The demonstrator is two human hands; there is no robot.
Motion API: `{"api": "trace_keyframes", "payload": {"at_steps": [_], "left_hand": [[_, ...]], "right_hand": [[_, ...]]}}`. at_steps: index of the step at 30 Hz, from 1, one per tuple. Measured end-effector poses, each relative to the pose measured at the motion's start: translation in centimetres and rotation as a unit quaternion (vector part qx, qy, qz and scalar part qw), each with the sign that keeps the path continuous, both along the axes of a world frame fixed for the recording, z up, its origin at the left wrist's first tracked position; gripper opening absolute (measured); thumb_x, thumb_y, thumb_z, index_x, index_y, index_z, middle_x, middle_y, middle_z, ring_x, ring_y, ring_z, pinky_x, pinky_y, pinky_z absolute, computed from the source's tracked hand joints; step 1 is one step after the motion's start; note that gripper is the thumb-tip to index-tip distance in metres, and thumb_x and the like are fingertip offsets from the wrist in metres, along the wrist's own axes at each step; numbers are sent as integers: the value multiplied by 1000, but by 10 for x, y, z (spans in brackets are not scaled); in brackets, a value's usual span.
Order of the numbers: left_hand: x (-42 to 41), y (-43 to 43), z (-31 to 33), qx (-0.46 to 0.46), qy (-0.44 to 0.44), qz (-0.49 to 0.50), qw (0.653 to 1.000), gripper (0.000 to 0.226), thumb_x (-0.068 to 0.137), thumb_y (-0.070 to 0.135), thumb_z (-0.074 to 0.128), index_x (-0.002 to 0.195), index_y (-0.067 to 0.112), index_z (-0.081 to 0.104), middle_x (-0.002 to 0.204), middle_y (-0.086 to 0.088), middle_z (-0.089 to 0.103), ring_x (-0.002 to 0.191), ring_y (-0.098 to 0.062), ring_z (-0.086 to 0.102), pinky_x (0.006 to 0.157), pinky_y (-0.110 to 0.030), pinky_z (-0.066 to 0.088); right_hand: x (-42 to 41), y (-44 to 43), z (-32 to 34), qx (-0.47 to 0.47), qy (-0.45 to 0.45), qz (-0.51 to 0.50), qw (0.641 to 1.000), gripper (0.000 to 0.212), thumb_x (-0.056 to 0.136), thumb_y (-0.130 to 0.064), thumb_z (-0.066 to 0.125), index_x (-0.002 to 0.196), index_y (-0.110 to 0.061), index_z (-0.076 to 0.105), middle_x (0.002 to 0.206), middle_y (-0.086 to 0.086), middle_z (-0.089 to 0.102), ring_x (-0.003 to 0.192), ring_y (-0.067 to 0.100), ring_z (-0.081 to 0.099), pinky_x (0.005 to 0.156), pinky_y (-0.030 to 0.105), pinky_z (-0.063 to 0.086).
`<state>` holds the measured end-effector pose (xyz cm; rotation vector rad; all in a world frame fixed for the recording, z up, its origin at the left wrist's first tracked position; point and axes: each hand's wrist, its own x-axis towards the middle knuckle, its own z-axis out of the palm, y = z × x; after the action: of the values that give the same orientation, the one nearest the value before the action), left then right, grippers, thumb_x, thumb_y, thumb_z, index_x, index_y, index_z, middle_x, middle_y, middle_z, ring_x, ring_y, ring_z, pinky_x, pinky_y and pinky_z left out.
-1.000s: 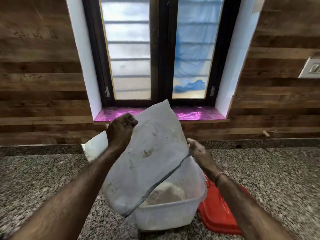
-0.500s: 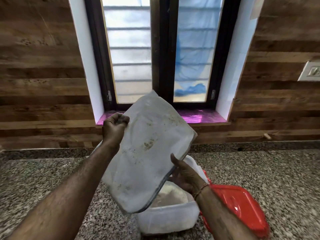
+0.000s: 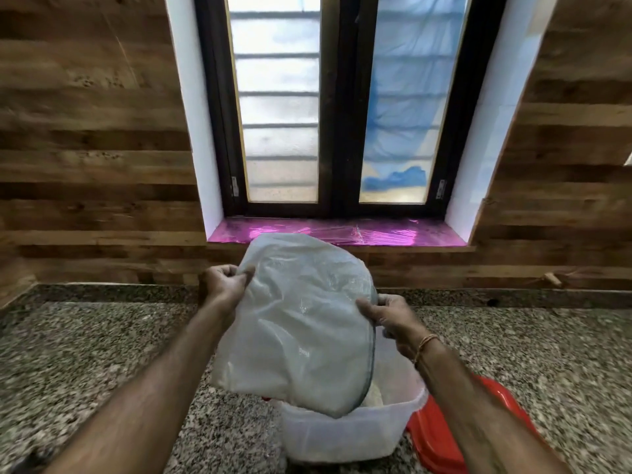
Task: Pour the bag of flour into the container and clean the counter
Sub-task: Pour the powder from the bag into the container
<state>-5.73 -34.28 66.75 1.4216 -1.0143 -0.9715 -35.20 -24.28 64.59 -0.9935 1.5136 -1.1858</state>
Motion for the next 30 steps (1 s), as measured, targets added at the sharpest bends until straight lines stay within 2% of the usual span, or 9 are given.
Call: {"api": "trace_keyframes", "payload": {"at_steps": [5,8,11,17,21,23,26,28,30], "left_hand": [[7,6,-8,-19,3,-60,998,25,87,19,79,71,7,64,70,-11,63,57,-17,50,48,-19,43],[7,3,-5,-23,-9,-27,999,30,91,22,76,68,10,61,66,-9,58,55,-17,46,48,-19,39],[13,5,1,-16,-29,-12,999,30,93,22,73,70,10,59,62,-7,54,44,-16,41,33,-14,33],[39,13,-9,-20,-54,17,998,29,89,19,77,66,13,62,59,-5,56,50,-16,41,53,-25,33],[67,24,-8,-49,-63,68,994,13,88,18,78,77,16,72,77,-7,71,65,-17,58,67,-27,50],[88,29,-4,-69,-55,93,992,3,90,14,76,91,12,75,83,-7,73,66,-12,61,60,-16,52],[126,36,-10,-60,-54,90,993,9,92,9,72,101,12,74,79,-5,69,58,-5,57,50,-14,46],[153,40,-22,-20,-45,68,996,16,91,2,71,101,14,68,71,-2,58,59,-7,52,52,-18,44],[177,40,-43,19,-53,58,997,24,89,-4,71,110,8,67,78,-4,61,67,-10,53,55,-15,48]], "right_hand": [[-21,-13,21,1,-45,-6,999,16,92,-21,72,83,-10,65,49,-6,54,33,2,34,31,12,22],[-16,-25,31,-4,-69,-10,998,13,97,-21,68,91,-10,65,63,-1,60,33,1,46,31,14,35],[-11,-32,33,1,-76,1,997,14,97,-21,69,95,-7,65,67,2,61,37,4,53,37,19,47],[7,-43,23,-1,-32,52,998,30,96,-13,69,73,-13,51,59,4,49,33,6,43,34,17,38],[36,-47,25,-37,-4,96,995,21,97,-12,69,81,-15,54,63,1,52,33,1,43,33,16,33],[56,-53,26,-44,-9,111,993,13,96,-11,69,94,-12,57,71,1,57,39,1,50,35,17,38],[97,-62,16,-32,-36,112,993,15,96,-10,69,105,-11,57,82,2,62,57,11,57,39,22,46],[130,-70,5,-36,-32,100,994,11,95,-6,67,98,-12,59,81,2,61,61,13,55,39,20,43],[158,-82,-8,-50,-6,83,995,13,90,-4,69,86,-15,63,77,3,62,58,13,52,38,19,39]]}}
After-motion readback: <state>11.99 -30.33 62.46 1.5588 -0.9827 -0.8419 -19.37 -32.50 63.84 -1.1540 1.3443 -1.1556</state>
